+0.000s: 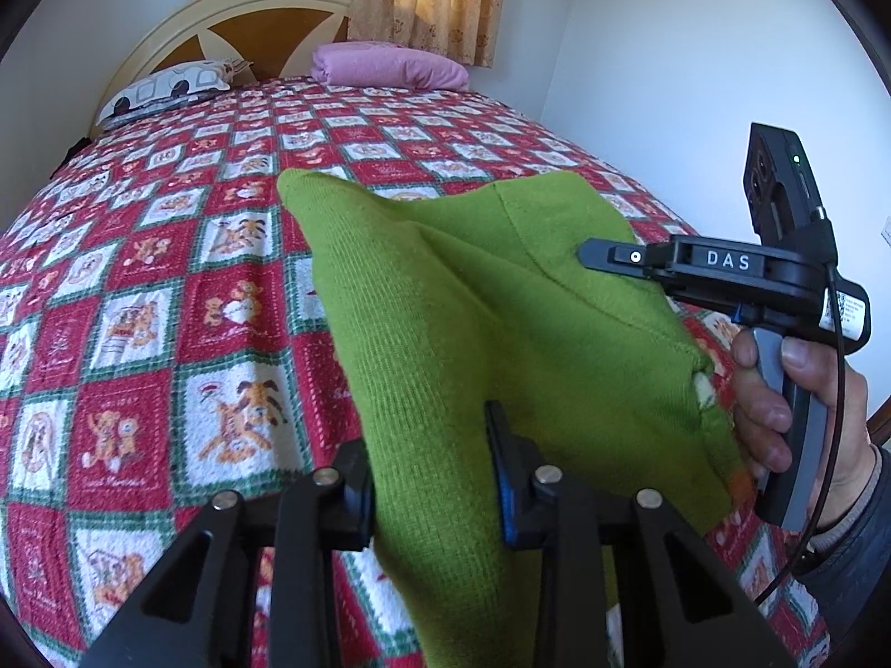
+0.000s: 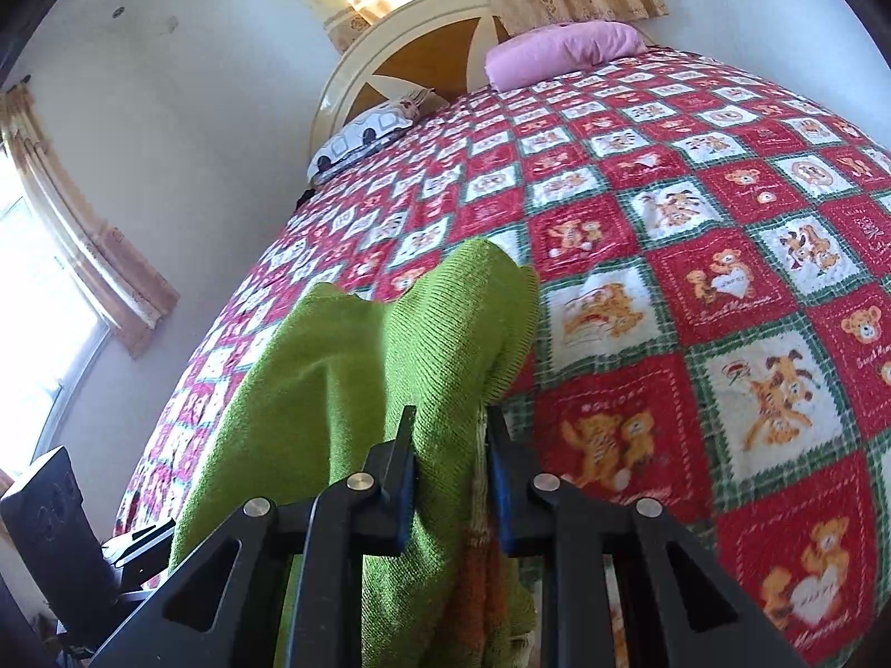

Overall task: Fold small clothes
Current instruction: 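Grasp the green sweater edge with both grippers and lift it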

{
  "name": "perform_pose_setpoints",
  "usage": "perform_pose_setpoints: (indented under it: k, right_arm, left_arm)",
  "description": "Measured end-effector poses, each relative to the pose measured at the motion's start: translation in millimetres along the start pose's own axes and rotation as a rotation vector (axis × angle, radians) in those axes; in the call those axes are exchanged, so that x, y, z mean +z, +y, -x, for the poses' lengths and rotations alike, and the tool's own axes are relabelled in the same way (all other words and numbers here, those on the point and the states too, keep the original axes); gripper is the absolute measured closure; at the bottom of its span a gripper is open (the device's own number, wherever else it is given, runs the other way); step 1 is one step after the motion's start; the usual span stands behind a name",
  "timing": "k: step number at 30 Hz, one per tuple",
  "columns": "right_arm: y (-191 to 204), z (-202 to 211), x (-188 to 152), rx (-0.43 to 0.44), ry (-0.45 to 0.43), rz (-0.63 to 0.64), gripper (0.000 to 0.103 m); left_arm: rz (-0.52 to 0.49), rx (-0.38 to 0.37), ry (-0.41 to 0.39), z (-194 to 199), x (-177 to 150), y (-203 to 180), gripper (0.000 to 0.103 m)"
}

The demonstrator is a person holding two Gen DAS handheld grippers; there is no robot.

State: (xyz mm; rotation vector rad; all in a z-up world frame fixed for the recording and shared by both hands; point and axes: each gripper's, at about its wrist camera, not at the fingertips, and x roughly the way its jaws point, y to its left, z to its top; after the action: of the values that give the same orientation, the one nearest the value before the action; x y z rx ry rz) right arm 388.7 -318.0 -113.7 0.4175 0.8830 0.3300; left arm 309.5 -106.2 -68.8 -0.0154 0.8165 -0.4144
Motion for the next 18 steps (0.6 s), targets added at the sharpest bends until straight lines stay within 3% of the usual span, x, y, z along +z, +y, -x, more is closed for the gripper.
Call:
perform_pose_setpoints:
  k: [18]
  right_arm:
    - [90, 2, -30, 0.128, 0.022, 0.061, 0.082]
  left_arm:
    - [0.020, 0.057, -0.070, 80, -35, 40, 0.071]
